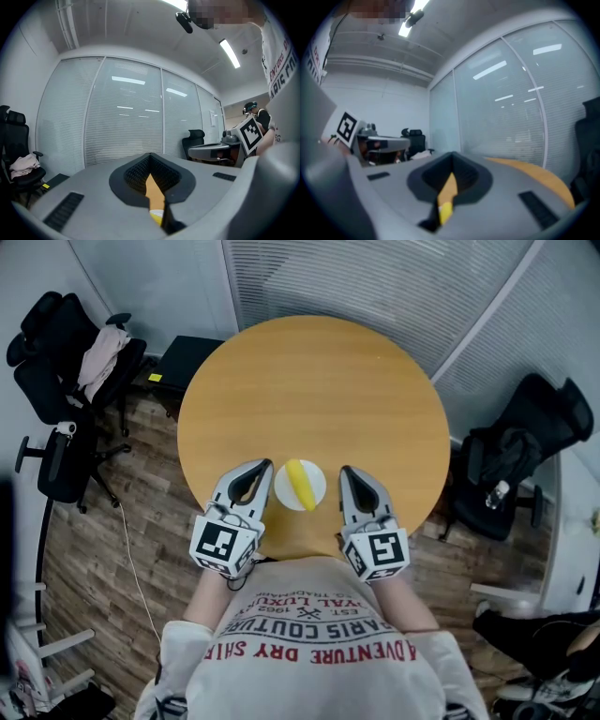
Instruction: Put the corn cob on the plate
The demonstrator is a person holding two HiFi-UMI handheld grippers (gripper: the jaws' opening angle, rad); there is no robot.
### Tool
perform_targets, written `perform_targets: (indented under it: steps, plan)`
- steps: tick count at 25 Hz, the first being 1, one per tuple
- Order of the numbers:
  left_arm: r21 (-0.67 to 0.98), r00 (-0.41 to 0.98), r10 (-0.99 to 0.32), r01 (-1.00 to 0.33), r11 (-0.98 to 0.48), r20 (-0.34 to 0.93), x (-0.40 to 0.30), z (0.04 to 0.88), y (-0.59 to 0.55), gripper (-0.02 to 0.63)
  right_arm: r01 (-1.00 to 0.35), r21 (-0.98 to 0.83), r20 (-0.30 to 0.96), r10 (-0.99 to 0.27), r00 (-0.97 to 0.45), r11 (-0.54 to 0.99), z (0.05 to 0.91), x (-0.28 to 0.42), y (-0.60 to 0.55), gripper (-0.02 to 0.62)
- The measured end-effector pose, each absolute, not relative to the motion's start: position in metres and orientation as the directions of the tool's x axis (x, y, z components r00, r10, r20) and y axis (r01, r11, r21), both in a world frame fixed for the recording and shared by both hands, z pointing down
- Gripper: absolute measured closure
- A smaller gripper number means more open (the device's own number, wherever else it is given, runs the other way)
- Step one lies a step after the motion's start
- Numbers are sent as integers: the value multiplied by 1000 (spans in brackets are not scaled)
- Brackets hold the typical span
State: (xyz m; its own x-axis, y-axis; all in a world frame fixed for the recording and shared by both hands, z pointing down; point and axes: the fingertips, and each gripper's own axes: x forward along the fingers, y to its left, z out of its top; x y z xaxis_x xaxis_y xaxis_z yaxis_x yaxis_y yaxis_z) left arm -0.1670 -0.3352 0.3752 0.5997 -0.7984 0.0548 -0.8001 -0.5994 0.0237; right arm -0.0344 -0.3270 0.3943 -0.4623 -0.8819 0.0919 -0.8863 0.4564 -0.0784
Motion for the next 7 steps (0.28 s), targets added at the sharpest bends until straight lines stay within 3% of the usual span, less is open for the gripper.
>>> perform_targets:
  steps: [7]
  plan:
    - [23,594,-802,-804,-594,62,-168,379,-337,574,-883,-72,102,-877,-470,465,399,-34,-326,568]
